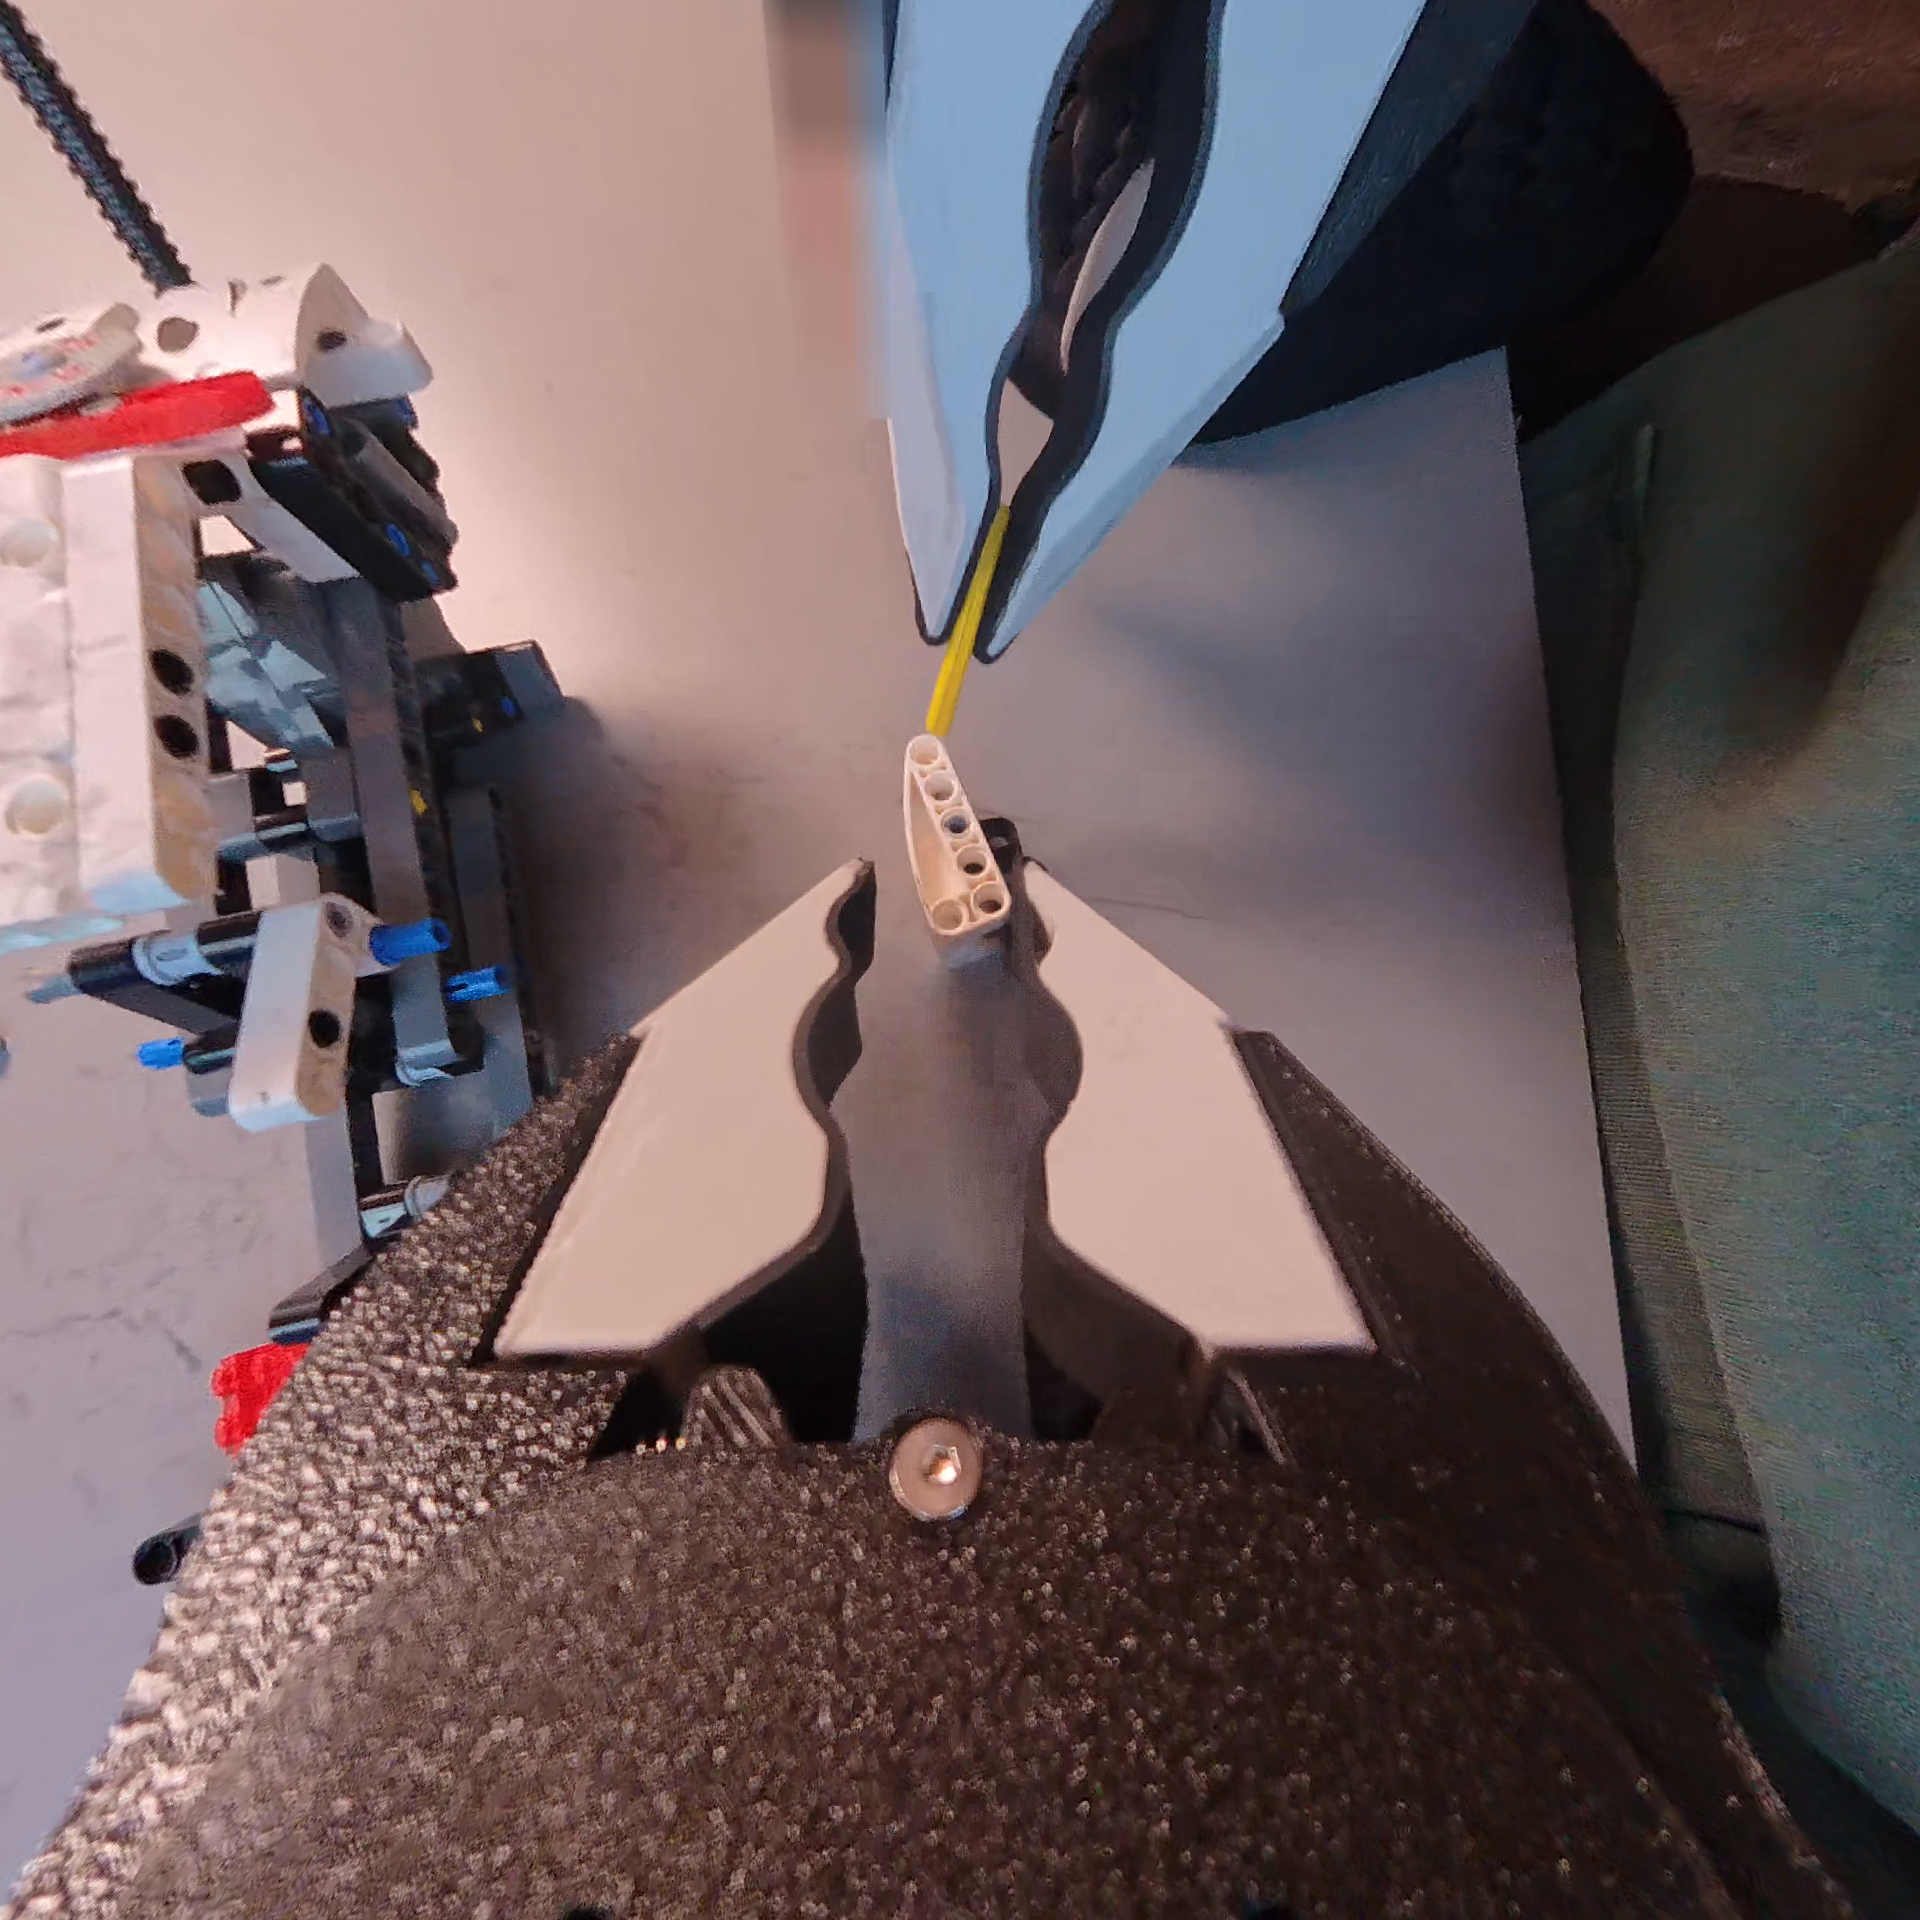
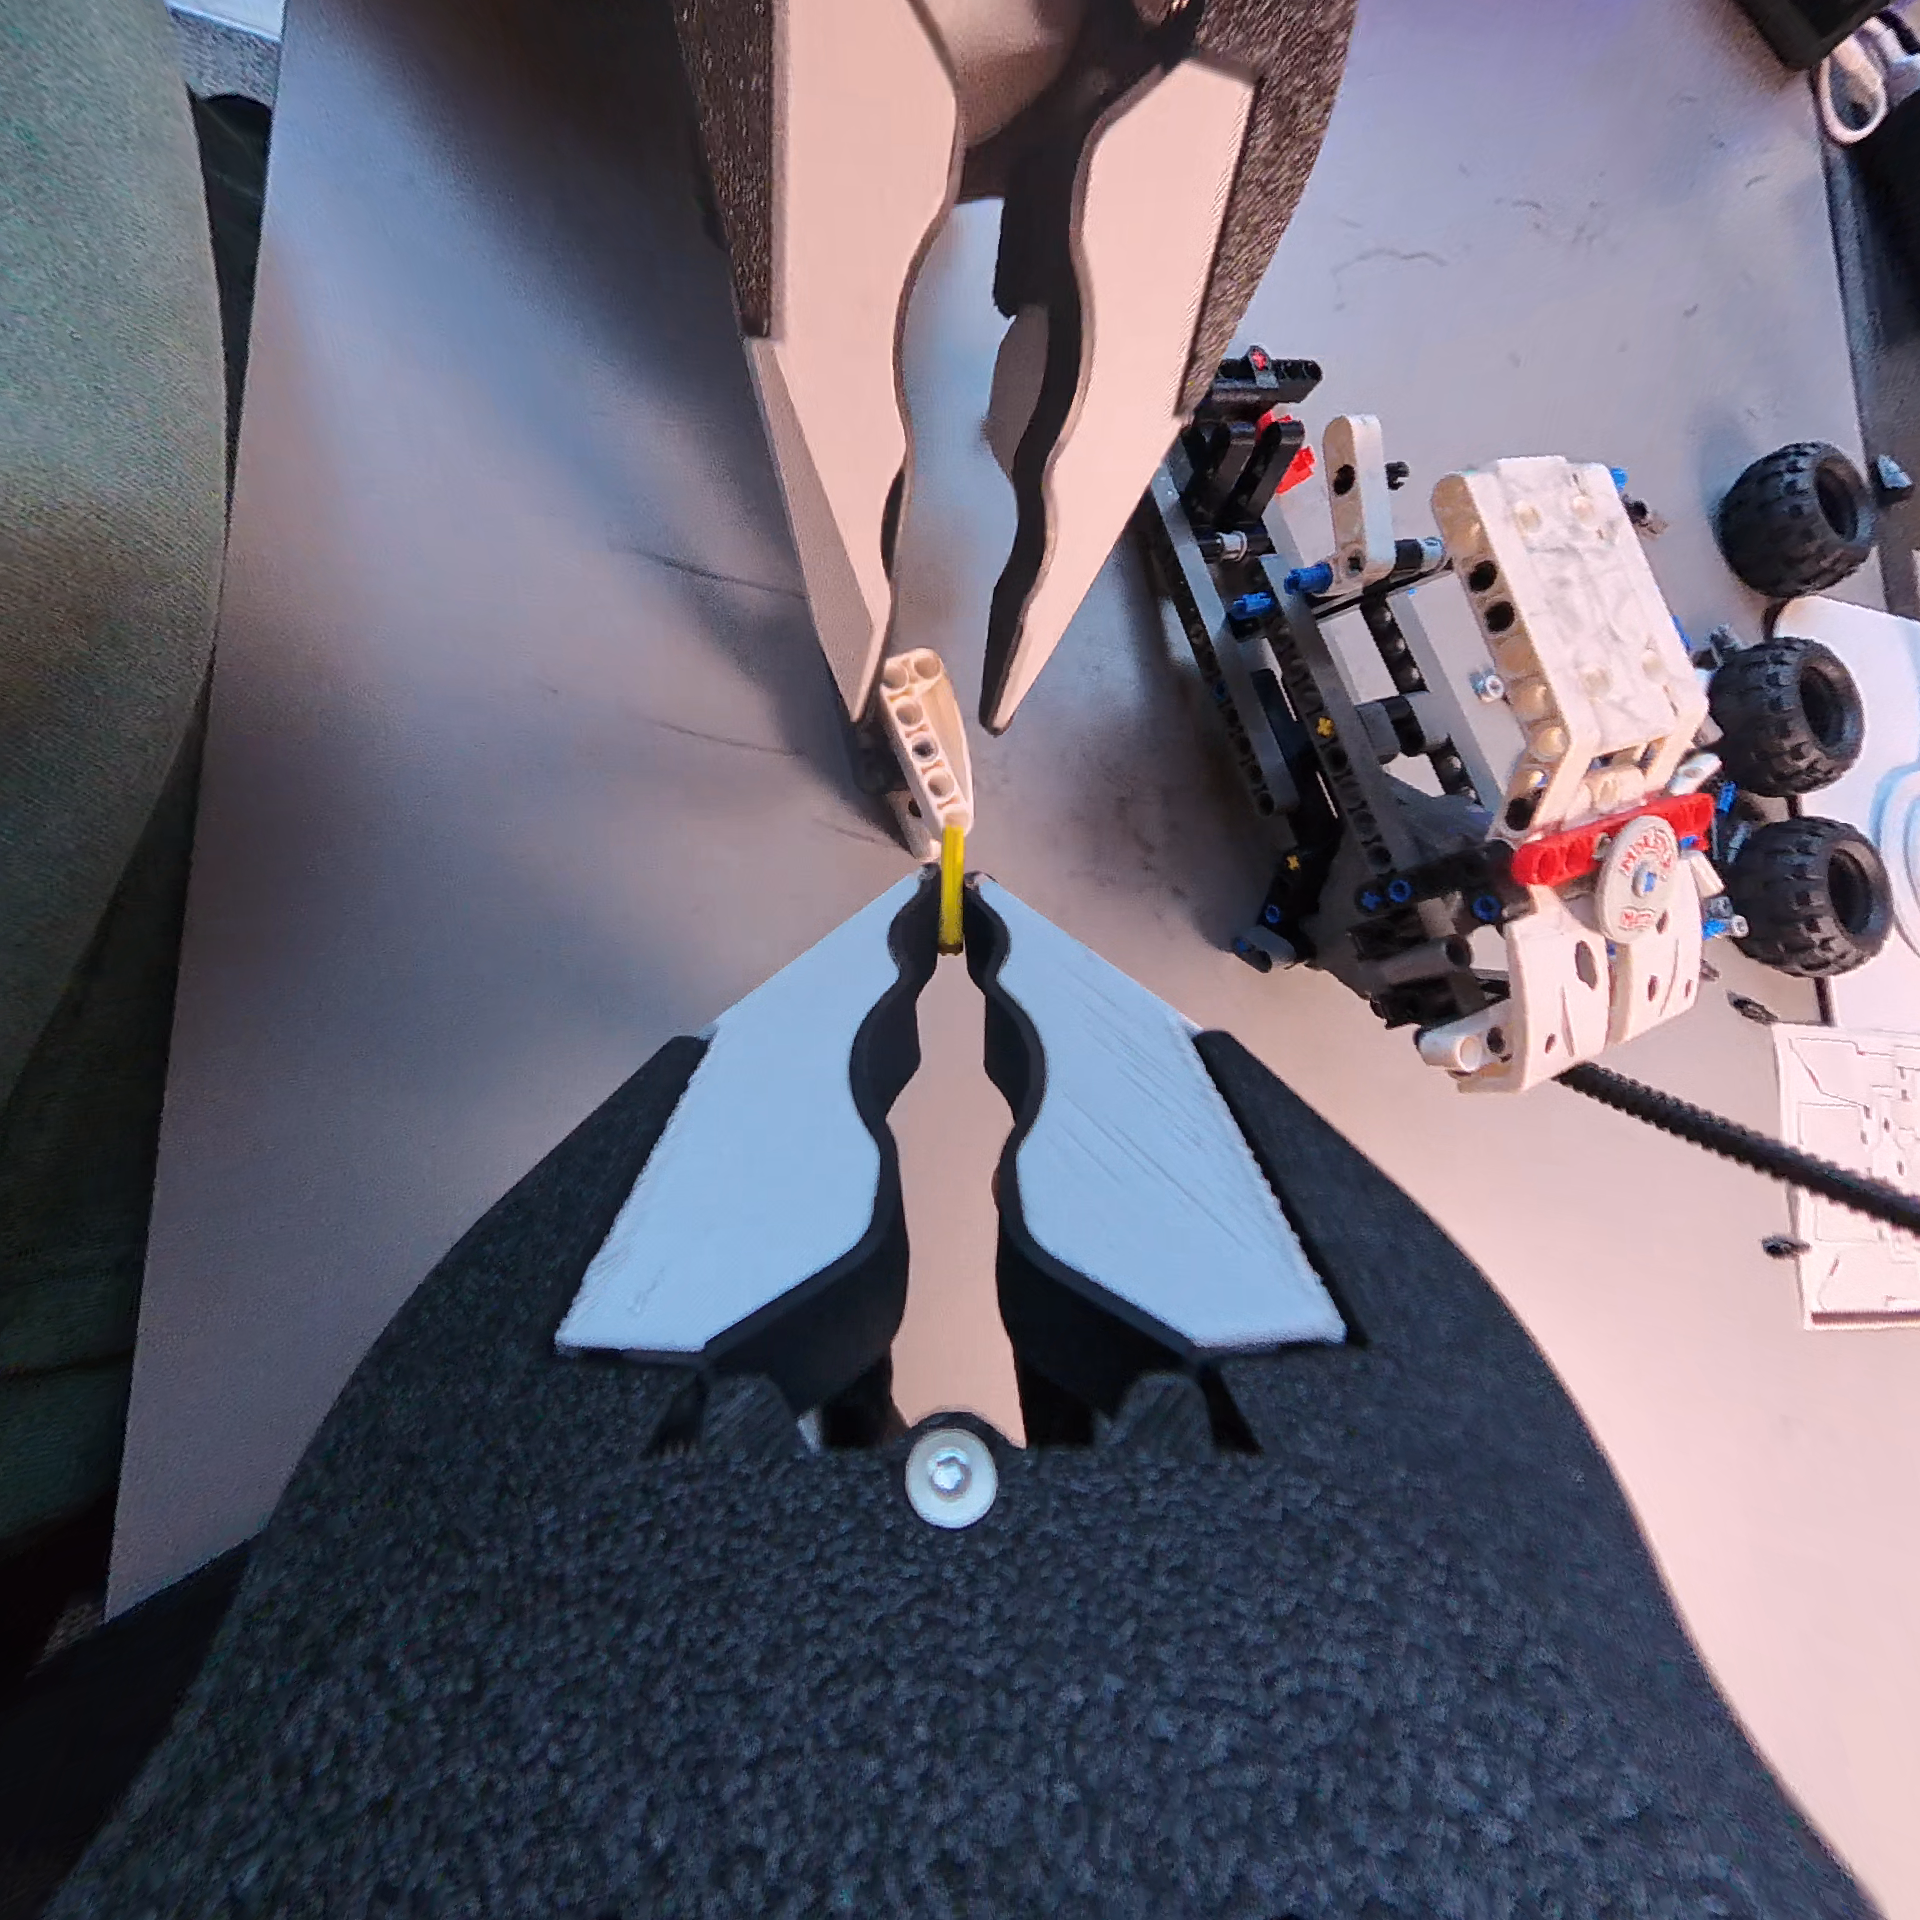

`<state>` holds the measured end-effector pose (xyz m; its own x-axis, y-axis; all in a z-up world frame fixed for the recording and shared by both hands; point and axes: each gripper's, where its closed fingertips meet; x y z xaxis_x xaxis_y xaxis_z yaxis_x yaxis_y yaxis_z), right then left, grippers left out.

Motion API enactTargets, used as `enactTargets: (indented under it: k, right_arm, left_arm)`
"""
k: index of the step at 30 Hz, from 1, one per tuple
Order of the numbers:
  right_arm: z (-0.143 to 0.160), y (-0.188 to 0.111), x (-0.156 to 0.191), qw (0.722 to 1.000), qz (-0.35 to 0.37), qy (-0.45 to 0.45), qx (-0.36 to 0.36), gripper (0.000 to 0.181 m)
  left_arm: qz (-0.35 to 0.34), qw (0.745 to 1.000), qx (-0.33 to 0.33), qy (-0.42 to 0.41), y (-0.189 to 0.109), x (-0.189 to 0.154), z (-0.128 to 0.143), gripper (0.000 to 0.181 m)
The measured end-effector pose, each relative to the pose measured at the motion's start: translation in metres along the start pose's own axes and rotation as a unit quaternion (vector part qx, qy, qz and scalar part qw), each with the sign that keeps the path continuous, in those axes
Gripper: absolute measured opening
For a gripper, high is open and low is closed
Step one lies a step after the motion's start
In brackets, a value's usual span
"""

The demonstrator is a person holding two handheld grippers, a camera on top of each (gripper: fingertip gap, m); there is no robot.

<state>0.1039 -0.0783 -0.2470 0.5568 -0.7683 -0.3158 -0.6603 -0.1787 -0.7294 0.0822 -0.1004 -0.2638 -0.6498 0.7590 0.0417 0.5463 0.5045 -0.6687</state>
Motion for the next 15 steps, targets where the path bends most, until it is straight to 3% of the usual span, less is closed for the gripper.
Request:
enactTargets:
  k: [2,10,15]
  right_arm:
    - [0.000,-0.003,-0.001,1.000,0.006,0.006,-0.007,0.002]
    - [0.018,-0.026,-0.037,0.984,0.105,0.130,-0.056,0.003]
    - [0.042,-0.045,-0.063,0.956,0.178,0.221,-0.080,0.003]
  left_arm:
    - [0.003,1.000,0.003,-0.002,0.003,-0.001,0.000,0.017]
    - [-0.039,0.999,-0.005,-0.029,0.003,0.018,-0.002,0.020]
    - [-0.096,0.987,-0.117,-0.059,-0.033,0.043,-0.033,0.026]
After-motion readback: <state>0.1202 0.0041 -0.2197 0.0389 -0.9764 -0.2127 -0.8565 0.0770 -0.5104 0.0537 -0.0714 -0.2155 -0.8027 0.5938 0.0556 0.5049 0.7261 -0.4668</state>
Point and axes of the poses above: each gripper's, where its closed fingertips meet, y out along the fingers, z out of its underside, x = y × z across the jaws, and after that the axes turned 2 degrees about -z, right-handed
